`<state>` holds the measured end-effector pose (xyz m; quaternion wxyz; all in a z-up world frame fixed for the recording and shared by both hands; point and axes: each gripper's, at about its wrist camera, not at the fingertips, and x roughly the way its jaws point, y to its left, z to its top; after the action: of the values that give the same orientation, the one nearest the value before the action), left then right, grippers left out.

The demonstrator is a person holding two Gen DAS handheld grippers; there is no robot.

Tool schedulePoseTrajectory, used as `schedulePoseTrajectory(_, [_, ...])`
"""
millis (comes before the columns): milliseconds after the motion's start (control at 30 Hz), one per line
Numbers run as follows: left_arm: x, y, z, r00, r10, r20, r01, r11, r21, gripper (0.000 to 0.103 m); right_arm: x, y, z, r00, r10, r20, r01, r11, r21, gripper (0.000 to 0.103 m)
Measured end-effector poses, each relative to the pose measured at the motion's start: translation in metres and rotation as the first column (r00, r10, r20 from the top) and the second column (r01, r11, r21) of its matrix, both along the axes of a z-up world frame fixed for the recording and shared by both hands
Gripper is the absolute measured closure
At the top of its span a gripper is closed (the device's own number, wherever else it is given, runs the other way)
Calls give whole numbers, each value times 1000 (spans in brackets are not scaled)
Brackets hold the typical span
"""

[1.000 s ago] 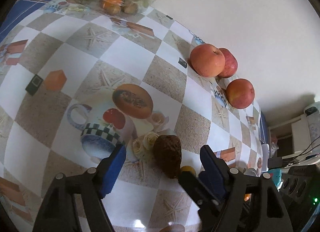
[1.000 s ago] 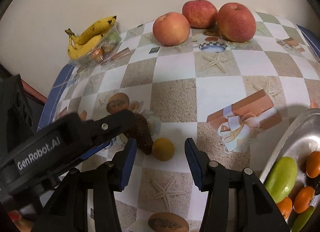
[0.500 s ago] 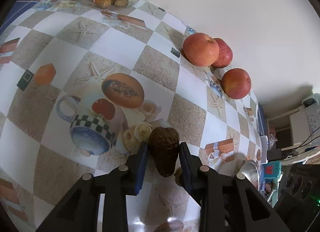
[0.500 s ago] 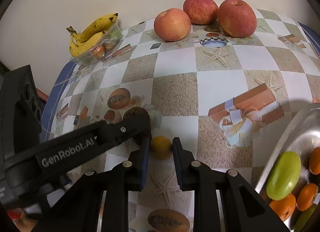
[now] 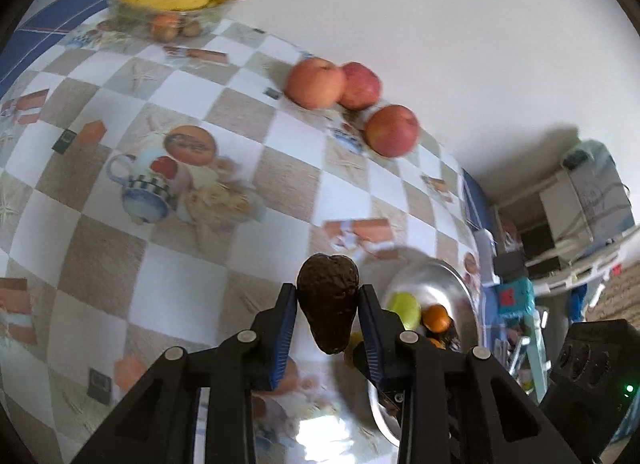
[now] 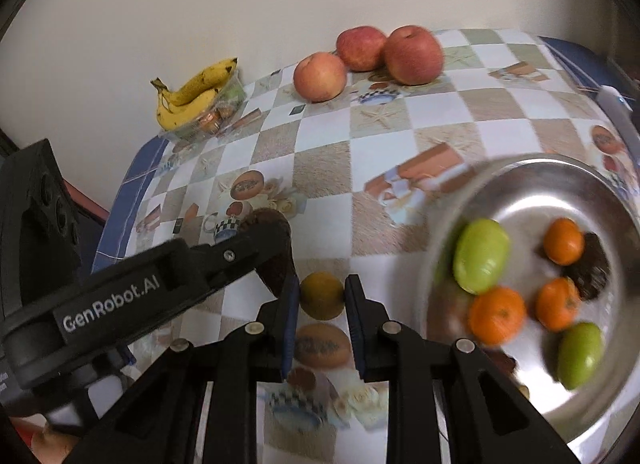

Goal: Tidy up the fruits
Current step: 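Carry date and yellow fruit into the steel bowl while both grippers open to release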

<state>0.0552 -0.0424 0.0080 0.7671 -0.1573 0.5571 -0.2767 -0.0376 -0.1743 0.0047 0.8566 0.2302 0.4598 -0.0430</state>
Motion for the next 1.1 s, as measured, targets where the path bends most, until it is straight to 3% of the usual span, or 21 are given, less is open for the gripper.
schedulePoseTrajectory(167, [-22, -24, 8, 997, -74, 23, 74, 997, 5, 69, -24, -27, 7, 997, -72, 5, 72, 997, -26, 79])
schedulePoseTrajectory(300, [-41, -59, 6, 982, -187, 28, 185, 981, 48, 69, -40, -63, 10, 982, -188, -20, 185, 979, -89, 79])
schedulePoseTrajectory(467, [-56, -86, -7, 965, -263, 7, 261, 961, 86, 70, -54, -96, -3, 960, -269, -83, 267, 963, -35, 79])
schedulePoseTrajectory(533, [-60, -95, -13, 959, -283, 13, 279, 951, 131, 70, -55, -100, -8, 952, -285, -111, 280, 958, -56, 79])
schedulePoseTrajectory(833, [-59, -92, -26, 961, -278, -5, 274, 944, 181, 68, -53, -100, -24, 945, -273, -179, 268, 962, -49, 77])
schedulePoseTrajectory(1000, [-56, -91, -27, 962, -272, -3, 269, 949, 166, 68, -52, -100, -32, 944, -265, -196, 269, 963, -7, 77])
schedulePoseTrajectory(1100, [-55, -90, -28, 963, -268, -5, 265, 950, 162, 62, -51, -97, -35, 942, -264, -207, 268, 963, -9, 77])
